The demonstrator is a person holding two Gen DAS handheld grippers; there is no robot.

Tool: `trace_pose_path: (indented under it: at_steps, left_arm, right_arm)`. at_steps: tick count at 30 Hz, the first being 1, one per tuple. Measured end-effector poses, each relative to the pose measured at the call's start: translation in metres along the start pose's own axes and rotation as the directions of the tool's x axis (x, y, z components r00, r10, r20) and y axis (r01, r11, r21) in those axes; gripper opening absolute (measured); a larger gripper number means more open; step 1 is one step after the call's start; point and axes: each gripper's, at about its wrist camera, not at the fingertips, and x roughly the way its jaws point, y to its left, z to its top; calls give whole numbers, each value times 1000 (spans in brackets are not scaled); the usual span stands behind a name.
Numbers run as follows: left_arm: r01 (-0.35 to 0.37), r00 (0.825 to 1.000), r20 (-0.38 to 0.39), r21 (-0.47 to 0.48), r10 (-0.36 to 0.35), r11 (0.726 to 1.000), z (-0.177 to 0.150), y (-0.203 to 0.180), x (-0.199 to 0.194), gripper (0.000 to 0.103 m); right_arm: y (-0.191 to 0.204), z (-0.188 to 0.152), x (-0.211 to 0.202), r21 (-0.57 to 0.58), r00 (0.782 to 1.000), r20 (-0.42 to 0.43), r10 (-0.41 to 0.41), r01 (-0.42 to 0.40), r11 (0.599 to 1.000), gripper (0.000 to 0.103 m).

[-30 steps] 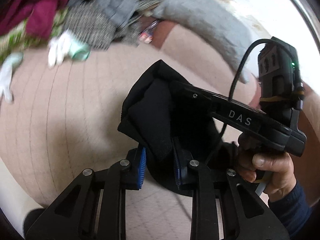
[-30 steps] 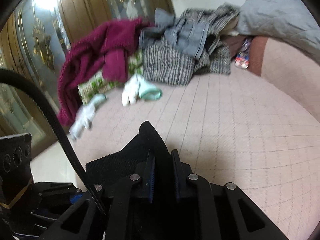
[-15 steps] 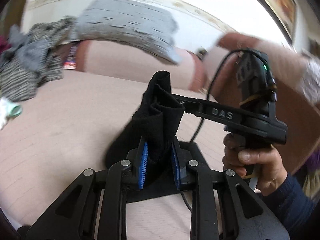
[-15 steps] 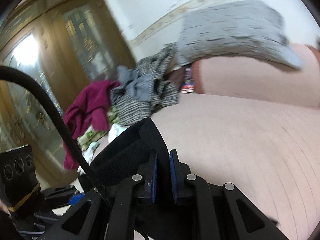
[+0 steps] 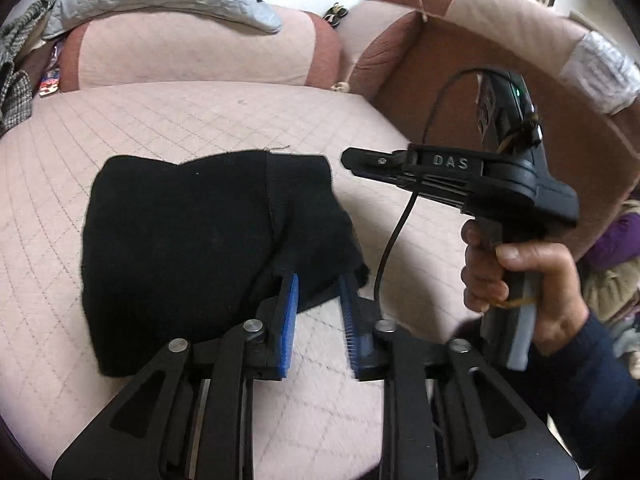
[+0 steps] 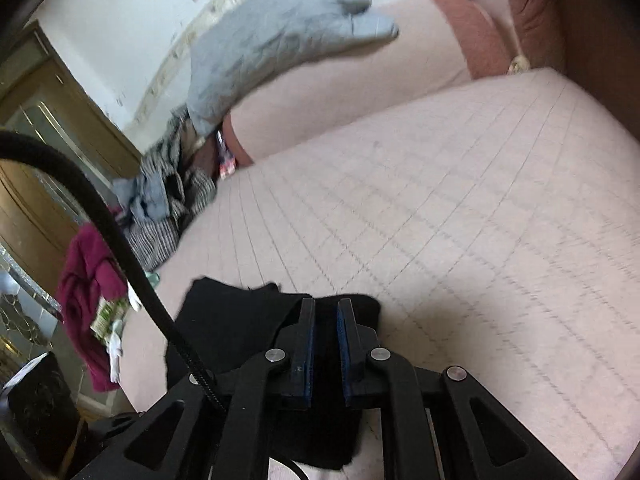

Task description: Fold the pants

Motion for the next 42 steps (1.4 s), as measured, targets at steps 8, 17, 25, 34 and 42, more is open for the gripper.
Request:
trace_pose_path:
  at_steps: [8, 17, 25, 34, 42]
  left_arm:
    - [-71, 994, 89, 11, 70, 997, 11, 25, -43, 45]
    - [-280, 958, 41, -59, 282, 958, 43, 78, -5, 45]
    - [-332, 942, -4, -134, 335, 934, 46, 101, 22, 45]
    - [-383, 923, -11, -140, 386, 913, 44, 103, 37, 48]
    - [-325, 943, 22, -163, 333, 932, 36, 88, 6, 48]
  right_arm:
    - [3, -11, -25, 47, 997, 3, 78, -78, 996, 52]
    - [26, -17, 17, -42, 993, -110, 36, -40, 998, 38]
    - [31, -16, 22, -100, 995, -93, 31, -40, 994, 6]
    - [13, -32, 28, -102, 987, -153, -53, 37, 994, 2]
    - [7, -20, 7, -14, 996, -87, -28, 26, 1000, 20]
